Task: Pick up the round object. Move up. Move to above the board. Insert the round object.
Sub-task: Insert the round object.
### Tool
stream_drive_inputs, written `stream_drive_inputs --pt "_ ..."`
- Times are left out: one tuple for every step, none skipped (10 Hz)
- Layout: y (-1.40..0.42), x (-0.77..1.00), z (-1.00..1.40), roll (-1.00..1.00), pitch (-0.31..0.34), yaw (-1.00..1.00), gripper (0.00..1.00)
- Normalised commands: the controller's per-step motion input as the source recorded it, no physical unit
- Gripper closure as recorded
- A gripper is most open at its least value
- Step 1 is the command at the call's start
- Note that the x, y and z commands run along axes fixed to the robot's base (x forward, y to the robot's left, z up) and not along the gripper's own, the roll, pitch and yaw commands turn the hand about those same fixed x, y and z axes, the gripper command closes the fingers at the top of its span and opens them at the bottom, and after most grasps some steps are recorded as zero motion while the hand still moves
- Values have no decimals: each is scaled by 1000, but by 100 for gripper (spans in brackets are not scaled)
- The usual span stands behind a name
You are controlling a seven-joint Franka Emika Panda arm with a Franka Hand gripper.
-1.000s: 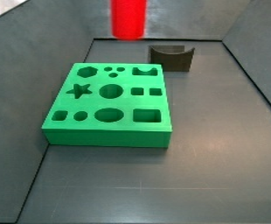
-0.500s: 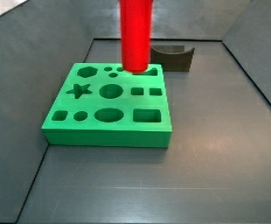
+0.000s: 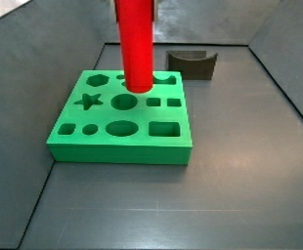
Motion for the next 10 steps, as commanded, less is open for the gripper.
stream_drive_inputs --pt "0 -391 -266 9 -101 0 100" --pt "0 -509 -203 0 -110 -26 100" --pt "23 -197 -54 -123 -94 0 100" --pt "0 0 -214 -106 -53 0 100" --pt "0 186 -269 -99 -4 0 100" --pt "0 23 -294 -73 -33 -51 100" --pt "0 0 -331 -13 -53 -9 100" --pt "66 -123 -377 0 -56 0 100" --pt "34 -200 -294 0 -46 -14 100" --pt "31 -206 -249 -1 -43 -9 100"
